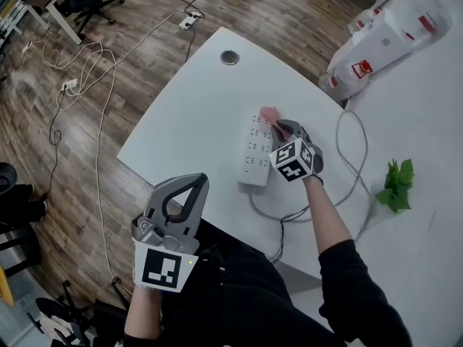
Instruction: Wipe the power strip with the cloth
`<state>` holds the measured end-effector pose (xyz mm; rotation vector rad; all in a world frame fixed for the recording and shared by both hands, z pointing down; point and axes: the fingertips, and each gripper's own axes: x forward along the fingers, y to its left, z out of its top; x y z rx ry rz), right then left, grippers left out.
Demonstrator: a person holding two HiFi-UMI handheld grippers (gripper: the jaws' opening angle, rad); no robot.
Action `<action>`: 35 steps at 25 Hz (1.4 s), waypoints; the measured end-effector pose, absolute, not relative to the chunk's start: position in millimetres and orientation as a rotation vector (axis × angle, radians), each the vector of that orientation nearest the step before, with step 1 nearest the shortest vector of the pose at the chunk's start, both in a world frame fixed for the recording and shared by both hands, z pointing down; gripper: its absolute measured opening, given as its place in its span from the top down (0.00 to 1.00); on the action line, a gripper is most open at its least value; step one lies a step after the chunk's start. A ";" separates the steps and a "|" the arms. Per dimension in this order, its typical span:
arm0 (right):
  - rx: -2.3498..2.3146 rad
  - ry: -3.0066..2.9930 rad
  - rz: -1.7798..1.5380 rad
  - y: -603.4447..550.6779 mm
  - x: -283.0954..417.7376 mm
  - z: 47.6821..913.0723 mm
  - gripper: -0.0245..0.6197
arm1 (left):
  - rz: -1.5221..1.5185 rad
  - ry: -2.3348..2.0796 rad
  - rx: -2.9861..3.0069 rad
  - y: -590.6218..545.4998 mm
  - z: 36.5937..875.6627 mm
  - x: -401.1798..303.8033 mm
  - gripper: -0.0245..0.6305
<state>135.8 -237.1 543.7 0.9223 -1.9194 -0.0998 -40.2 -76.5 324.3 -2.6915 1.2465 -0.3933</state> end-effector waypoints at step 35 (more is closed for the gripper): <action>0.810 -1.990 -0.002 -100.4 105.3 549.9 0.88 | -0.295 0.975 -2.773 -61.5 308.2 6.6 0.94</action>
